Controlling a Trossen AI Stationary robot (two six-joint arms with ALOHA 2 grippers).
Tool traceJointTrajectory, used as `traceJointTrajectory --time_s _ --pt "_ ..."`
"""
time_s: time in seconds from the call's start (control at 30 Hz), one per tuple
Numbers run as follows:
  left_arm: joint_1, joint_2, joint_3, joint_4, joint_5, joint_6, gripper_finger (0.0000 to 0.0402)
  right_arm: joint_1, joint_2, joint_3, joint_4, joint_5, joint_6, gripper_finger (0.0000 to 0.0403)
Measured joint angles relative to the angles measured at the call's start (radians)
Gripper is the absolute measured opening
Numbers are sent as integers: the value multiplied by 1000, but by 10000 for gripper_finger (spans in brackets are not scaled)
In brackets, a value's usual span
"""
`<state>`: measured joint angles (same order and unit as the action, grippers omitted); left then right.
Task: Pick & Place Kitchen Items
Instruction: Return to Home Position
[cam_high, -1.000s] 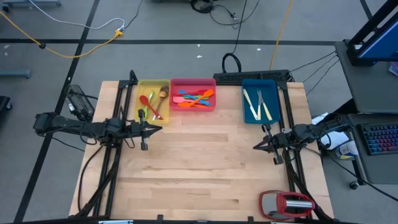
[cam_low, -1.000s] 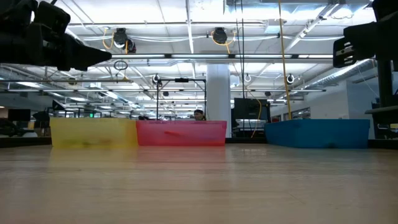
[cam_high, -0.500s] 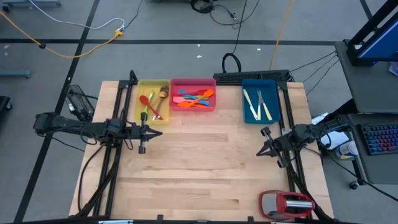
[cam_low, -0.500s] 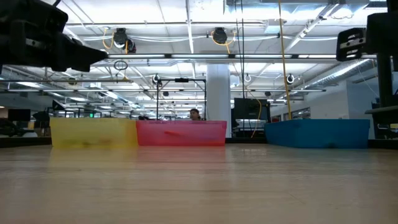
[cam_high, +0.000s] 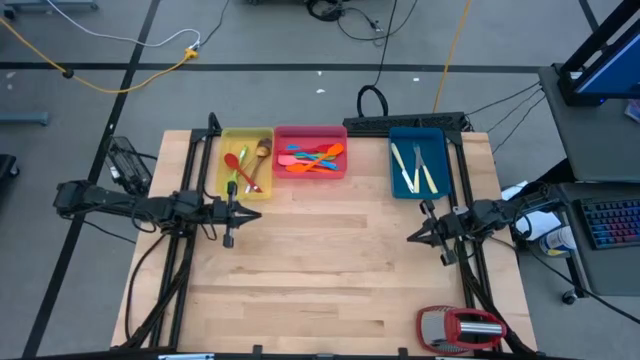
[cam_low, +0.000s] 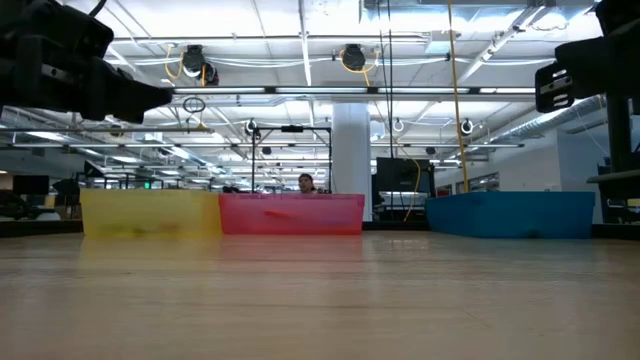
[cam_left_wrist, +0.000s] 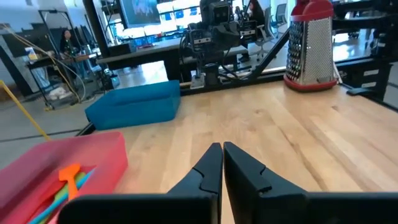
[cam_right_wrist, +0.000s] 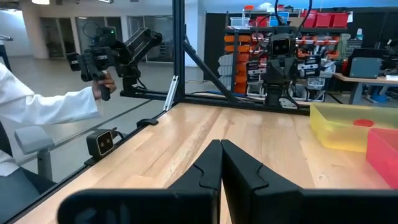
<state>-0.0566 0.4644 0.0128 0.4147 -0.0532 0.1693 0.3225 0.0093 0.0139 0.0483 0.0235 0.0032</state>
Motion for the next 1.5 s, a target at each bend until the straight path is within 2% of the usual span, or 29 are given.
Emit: traceJointTrajectory --time_s 0.2,0.43,0.63,0.83,0.97,1.5 --pt "0 0 0 -4 0 -73 4 0 0 0 0 1 0 0" --pt "0 0 0 0 0 -86 30 0 0 0 0 1 0 0" --pt "0 0 0 0 0 -88 35 -1 -3 0 0 2 0 0" --pt "0 -16 0 0 0 -90 35 -78 -6 0 3 2 0 0" --pt "1 -60 0 0 0 -90 35 -138 -6 0 3 3 1 0" --pt "1 -269 -1 1 0 -89 35 -262 -6 0 3 2 1 0"
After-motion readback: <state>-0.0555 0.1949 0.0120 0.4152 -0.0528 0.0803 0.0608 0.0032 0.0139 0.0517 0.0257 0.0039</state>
